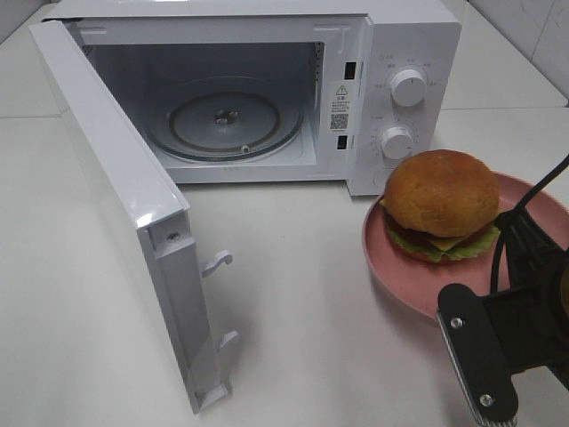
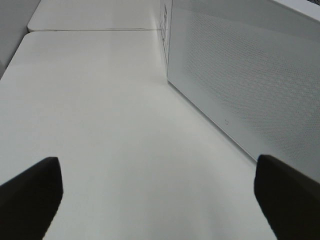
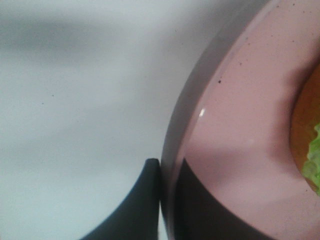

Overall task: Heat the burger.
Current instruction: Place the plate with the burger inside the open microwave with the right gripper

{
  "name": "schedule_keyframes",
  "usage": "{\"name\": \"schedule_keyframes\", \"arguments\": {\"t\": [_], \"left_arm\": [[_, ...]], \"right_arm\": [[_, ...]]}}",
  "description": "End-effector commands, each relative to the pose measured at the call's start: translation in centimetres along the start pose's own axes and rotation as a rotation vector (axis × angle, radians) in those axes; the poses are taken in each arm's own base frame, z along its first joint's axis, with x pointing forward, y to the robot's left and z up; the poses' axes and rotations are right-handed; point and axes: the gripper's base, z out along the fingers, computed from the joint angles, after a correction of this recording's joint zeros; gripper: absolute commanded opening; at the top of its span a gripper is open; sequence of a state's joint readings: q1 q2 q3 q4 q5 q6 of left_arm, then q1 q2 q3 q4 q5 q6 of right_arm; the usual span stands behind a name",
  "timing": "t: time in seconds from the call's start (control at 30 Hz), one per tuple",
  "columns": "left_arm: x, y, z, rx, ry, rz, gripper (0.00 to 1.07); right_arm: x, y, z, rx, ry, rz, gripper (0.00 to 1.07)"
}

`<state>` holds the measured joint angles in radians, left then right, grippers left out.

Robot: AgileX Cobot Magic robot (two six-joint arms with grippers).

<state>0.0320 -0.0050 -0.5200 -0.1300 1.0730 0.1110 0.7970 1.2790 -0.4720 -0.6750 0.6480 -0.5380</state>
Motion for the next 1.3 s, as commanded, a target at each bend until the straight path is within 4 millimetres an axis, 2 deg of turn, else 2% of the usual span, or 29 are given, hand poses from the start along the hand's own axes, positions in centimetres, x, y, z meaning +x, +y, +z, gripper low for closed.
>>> {"name": "schedule_keyframes", "arguments": {"t": [0.03, 0.2, 0.4, 0.67, 0.9, 1.23, 1.3], "left_arm": [[0.2, 0.0, -0.1, -0.004, -0.01, 0.0, 0.95], [0.2, 0.0, -0.1, -0.004, -0.01, 0.0, 0.95], [0.2, 0.0, -0.1, -0.004, -0.01, 0.0, 0.95], [0.2, 0.0, -0.1, -0.004, -0.01, 0.0, 0.95], [0.2, 0.0, -0.1, -0.004, -0.01, 0.0, 0.95], [0.2, 0.0, -0.1, -0.004, -0.01, 0.0, 0.95], [0.2, 0.0, -0.1, -0.004, -0.01, 0.0, 0.95]], "right_arm": [[-0.4, -0.5, -0.2, 0.067, -0.045, -0.128, 0.0], [-1.6, -1.0, 0.2, 0.12, -0.134, -0.27, 0.0], [-2.7, -1.5, 0.5, 0.136, -0.192, -0.304, 0.0], [-4.6, -3.6, 0.7, 0.182, -0.259, -0.349, 0.0], [-6.4, -6.3, 1.2, 0.188, -0.267, -0.343, 0.0], [-7.9, -8.2, 1.8, 0.177, -0.281, -0.349, 0.0], [-8.5, -9.1, 1.8, 0.191, -0.287, -0.35, 0.0]]}}
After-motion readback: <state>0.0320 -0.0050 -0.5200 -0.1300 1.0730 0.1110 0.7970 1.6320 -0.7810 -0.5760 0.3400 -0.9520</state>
